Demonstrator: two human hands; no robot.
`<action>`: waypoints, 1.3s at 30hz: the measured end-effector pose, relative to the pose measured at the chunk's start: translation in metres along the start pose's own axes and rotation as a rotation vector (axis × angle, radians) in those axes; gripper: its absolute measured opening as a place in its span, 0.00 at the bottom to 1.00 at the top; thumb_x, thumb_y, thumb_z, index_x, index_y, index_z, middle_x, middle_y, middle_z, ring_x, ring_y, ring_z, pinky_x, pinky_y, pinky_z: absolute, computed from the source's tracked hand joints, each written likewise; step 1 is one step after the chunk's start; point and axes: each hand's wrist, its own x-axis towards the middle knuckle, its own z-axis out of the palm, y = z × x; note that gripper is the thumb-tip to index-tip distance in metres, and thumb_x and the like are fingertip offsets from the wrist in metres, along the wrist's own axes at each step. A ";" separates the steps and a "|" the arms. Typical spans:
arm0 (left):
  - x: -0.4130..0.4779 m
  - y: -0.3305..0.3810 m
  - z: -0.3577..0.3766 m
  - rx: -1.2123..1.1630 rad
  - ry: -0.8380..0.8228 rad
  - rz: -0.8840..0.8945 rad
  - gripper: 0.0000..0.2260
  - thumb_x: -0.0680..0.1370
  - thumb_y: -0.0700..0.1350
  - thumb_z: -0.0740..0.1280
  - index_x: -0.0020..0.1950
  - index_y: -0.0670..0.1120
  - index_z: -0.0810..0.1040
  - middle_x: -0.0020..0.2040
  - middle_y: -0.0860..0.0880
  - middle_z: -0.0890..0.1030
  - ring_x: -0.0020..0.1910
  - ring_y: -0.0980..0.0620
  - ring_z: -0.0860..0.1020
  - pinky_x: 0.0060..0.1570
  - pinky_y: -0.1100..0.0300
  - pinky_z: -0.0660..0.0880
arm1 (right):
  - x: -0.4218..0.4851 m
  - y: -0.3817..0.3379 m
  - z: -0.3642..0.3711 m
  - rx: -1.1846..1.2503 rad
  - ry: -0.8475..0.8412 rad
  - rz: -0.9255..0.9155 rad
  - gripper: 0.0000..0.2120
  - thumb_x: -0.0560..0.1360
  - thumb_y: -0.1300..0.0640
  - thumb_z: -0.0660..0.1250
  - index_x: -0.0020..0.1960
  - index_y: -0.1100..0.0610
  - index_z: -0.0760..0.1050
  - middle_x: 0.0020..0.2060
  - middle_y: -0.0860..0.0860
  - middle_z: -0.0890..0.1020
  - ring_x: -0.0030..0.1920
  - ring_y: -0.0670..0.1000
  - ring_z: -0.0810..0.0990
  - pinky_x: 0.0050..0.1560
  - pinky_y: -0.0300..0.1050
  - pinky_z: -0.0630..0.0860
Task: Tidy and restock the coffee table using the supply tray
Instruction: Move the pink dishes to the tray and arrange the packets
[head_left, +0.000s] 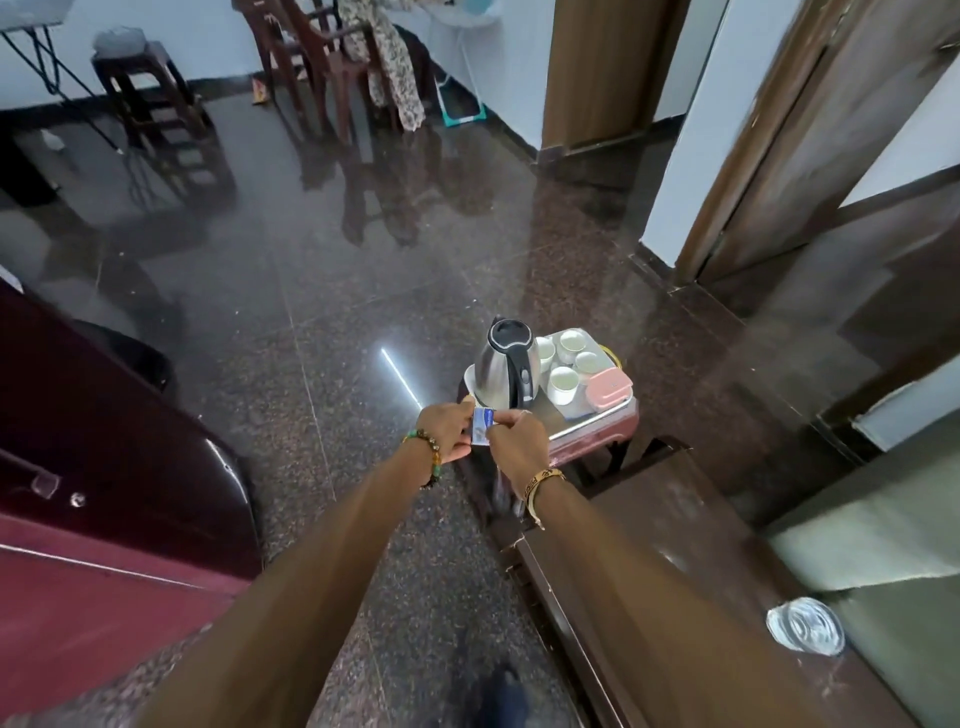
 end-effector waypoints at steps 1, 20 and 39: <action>0.006 0.005 0.001 -0.001 -0.002 -0.005 0.10 0.80 0.47 0.65 0.50 0.40 0.77 0.50 0.42 0.78 0.37 0.51 0.77 0.36 0.59 0.74 | 0.008 -0.004 0.001 -0.005 -0.014 0.006 0.14 0.70 0.64 0.64 0.50 0.54 0.84 0.39 0.46 0.84 0.43 0.49 0.82 0.38 0.35 0.74; 0.131 0.110 0.030 0.106 -0.240 -0.046 0.12 0.80 0.46 0.63 0.38 0.45 0.71 0.36 0.47 0.70 0.32 0.53 0.68 0.34 0.62 0.67 | 0.130 -0.062 0.013 -0.025 0.199 0.133 0.09 0.71 0.63 0.63 0.40 0.56 0.83 0.37 0.52 0.85 0.41 0.53 0.80 0.42 0.44 0.77; 0.181 0.059 0.184 0.562 -0.541 -0.068 0.12 0.80 0.36 0.59 0.39 0.49 0.72 0.40 0.47 0.74 0.34 0.53 0.73 0.37 0.59 0.72 | 0.174 0.048 -0.069 0.225 0.496 0.445 0.14 0.71 0.61 0.62 0.48 0.53 0.86 0.40 0.52 0.85 0.43 0.56 0.82 0.51 0.54 0.82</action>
